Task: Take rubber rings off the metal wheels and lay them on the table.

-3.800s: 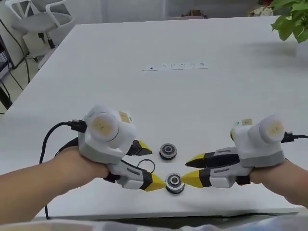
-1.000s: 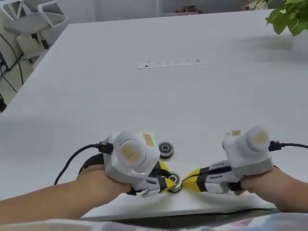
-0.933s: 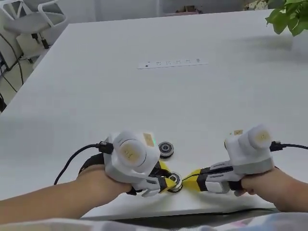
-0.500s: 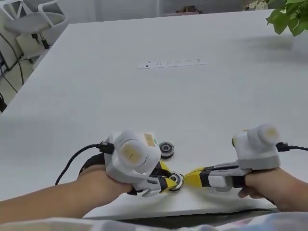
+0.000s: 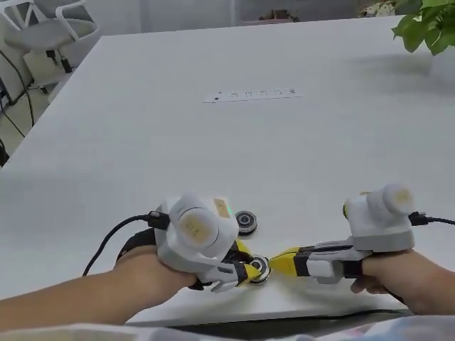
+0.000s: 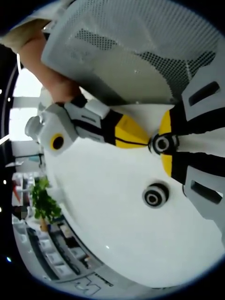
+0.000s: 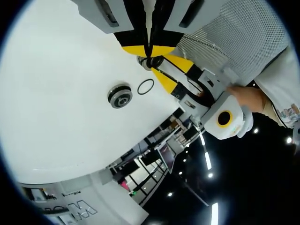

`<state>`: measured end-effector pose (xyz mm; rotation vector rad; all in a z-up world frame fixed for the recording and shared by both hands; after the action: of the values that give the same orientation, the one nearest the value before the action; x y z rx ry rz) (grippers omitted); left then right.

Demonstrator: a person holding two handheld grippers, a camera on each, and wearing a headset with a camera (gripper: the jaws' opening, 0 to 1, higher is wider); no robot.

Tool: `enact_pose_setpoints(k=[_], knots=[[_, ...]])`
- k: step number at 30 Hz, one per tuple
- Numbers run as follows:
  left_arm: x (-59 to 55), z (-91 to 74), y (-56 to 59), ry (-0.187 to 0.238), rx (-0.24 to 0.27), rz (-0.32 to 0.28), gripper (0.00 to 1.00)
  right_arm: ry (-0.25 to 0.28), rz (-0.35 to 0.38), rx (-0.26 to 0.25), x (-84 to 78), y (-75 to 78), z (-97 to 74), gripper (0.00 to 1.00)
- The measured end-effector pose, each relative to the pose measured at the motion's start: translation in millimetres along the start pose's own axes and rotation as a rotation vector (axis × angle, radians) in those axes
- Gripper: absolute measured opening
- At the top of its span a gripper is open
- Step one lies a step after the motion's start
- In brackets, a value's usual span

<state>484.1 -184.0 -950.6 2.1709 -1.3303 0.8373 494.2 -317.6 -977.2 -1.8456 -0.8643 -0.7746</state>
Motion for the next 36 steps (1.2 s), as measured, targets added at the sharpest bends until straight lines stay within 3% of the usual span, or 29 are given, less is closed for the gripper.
enact_pose_setpoints(k=[6,28,29,30,32,36], knots=[[0.2,0.1,0.2,-0.003,0.006,-0.007,0.13,0.001,-0.016,0.011,2.2,-8.1,2.5,0.00],[0.5,1.0,0.8,-0.001,0.002,-0.014,0.13,0.007,-0.065,0.068,4.1,-9.5,5.6,0.00],[0.5,1.1,0.9,-0.001,0.002,-0.014,0.13,0.016,-0.065,0.074,5.0,-10.2,5.9,0.00],[0.6,1.3,0.9,0.001,0.003,-0.013,0.13,0.041,-0.051,0.138,7.6,-17.4,7.4,0.00],[0.9,1.6,1.0,0.003,0.003,-0.009,0.13,0.016,-0.100,0.103,7.4,-15.4,7.5,0.00],[0.7,1.9,1.0,0.006,0.001,-0.009,0.13,0.018,-0.071,0.083,5.4,-11.2,6.1,0.00]])
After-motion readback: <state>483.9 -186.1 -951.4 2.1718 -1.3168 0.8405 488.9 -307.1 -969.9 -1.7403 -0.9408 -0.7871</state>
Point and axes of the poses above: the centre of the closed fingertips' face, and the gripper's own axes: z roughly forward along the fingers, y roughly to its right, x roughly out of its top, the point moved 8 cm from there along -z, roughly backward along the fingers, and after that the axes turned 9 degrees about -z, right-handed, at the moved point
